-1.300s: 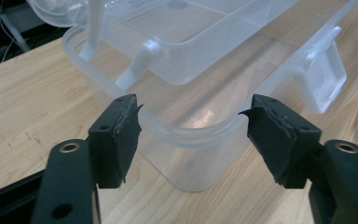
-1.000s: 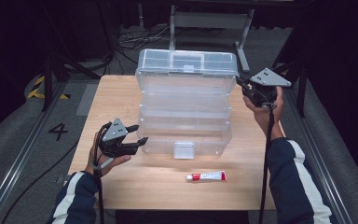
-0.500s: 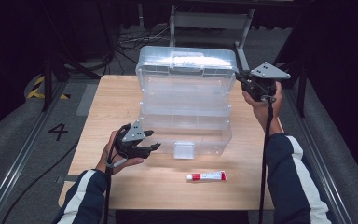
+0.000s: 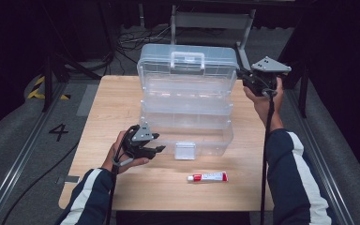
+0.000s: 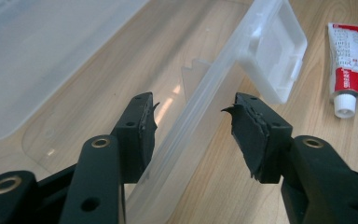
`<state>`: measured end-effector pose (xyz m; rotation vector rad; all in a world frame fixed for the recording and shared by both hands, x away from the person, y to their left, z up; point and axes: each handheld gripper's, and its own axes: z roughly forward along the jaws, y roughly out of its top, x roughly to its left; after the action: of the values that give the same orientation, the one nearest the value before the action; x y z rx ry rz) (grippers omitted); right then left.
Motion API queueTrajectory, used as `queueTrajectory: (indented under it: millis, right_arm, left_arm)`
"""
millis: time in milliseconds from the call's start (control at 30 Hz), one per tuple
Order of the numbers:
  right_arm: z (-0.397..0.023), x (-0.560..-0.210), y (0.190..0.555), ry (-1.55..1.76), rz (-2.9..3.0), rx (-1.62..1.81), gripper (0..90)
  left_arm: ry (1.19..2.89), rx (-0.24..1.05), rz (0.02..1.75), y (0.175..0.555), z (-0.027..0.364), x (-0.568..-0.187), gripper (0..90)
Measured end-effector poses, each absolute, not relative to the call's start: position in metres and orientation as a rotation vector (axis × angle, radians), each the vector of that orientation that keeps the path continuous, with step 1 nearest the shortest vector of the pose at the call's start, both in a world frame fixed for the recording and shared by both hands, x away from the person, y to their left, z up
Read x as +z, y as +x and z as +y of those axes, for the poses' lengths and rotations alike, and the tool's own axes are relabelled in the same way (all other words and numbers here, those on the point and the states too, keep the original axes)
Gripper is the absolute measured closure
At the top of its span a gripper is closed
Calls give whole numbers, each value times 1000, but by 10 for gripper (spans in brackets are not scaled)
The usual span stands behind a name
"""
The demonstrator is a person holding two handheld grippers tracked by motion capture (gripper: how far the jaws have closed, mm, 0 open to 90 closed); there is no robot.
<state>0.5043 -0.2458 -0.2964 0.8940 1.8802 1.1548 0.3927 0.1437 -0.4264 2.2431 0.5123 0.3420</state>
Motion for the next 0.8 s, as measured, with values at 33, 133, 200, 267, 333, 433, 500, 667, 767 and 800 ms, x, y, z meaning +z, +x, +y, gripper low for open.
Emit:
queueTrajectory:
  millis: [33, 133, 200, 267, 333, 433, 500, 667, 767, 800]
  right_arm:
    - [-246, -296, 505, 898, 1881, 1155, 839]
    - [-246, -295, 509, 906, 1886, 1160, 839]
    - [-247, -295, 513, 912, 1890, 1165, 840]
    - [-247, -294, 515, 918, 1894, 1164, 839]
    - [-247, -294, 517, 920, 1897, 1162, 839]
    - [-247, -293, 520, 919, 1901, 1162, 838]
    - [-248, -293, 523, 918, 1908, 1169, 837]
    - [-249, -290, 532, 933, 1932, 1163, 835]
    - [-249, -289, 535, 938, 1944, 1164, 835]
    - [-250, -289, 539, 958, 1949, 1178, 836]
  left_arm:
    - [2252, 355, 508, 393, 143, -426, 505]
    - [2250, 355, 507, 395, 144, -426, 548]
    - [2253, 351, 507, 397, 144, -426, 586]
    - [2253, 349, 503, 399, 145, -427, 606]
    - [2259, 352, 500, 399, 144, -427, 608]
    - [2286, 360, 482, 400, 144, -426, 628]
    - [2298, 345, 471, 402, 144, -426, 633]
    - [2314, 318, 453, 406, 142, -427, 636]
    - [2327, 318, 450, 406, 141, -427, 635]
    - [2336, 324, 446, 407, 141, -427, 629]
